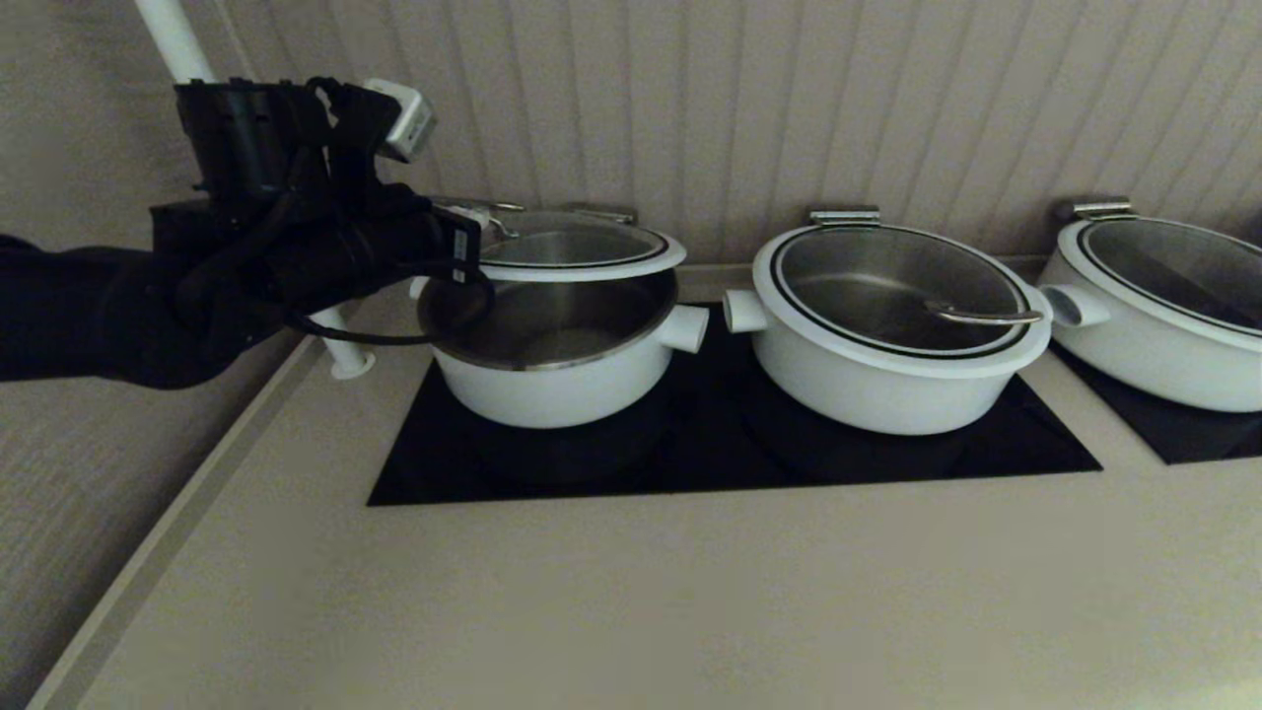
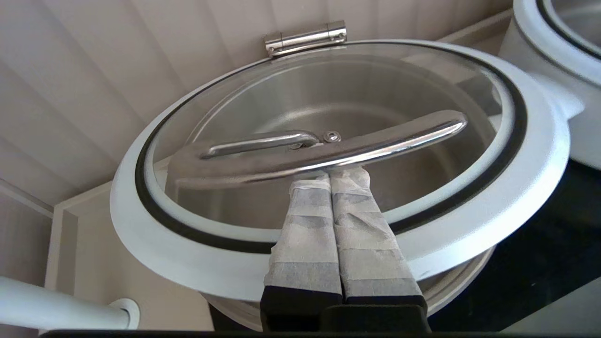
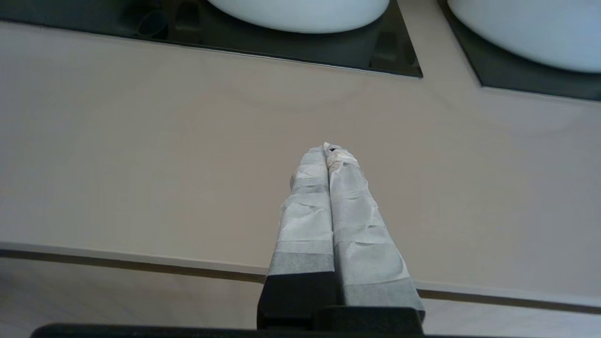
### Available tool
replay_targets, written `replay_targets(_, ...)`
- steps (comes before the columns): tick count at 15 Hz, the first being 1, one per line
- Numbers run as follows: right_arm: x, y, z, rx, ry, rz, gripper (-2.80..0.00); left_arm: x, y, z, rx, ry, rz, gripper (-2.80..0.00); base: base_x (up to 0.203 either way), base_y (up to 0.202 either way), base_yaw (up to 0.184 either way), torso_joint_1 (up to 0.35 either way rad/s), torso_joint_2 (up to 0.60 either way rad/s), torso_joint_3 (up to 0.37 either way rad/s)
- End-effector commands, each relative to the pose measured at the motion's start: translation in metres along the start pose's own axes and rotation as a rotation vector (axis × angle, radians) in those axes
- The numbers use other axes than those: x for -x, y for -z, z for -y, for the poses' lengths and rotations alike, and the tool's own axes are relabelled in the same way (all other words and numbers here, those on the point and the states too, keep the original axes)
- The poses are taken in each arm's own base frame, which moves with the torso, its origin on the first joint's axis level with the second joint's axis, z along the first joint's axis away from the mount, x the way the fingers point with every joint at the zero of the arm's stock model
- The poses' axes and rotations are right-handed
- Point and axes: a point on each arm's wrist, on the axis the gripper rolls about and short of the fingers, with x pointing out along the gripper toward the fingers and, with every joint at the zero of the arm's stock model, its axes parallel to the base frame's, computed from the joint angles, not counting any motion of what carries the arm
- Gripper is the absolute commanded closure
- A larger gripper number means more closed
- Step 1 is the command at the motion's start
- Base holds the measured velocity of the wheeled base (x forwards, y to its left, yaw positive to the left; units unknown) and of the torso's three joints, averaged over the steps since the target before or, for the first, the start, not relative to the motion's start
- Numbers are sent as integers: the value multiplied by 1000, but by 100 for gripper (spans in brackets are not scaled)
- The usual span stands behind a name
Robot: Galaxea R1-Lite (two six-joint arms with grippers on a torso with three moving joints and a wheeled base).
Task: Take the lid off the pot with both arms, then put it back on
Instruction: Hold the pot lid with the right arm
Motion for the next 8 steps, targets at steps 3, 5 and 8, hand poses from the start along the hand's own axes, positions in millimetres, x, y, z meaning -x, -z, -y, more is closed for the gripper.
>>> replay_targets(3, 0, 0, 0, 28, -10, 2, 0, -12, 4, 1, -10, 6, -5, 0, 0, 0, 0, 0, 0, 0)
replay_targets(5, 0, -1, 0, 38, -13, 3, 0, -17, 3, 0, -10, 5, 1, 0, 0, 0, 0, 0, 0, 0)
replay_targets(8, 1, -3, 0, 44, -16, 9, 0, -19, 5, 1, -9, 6, -5, 0, 0, 0, 0, 0, 0, 0)
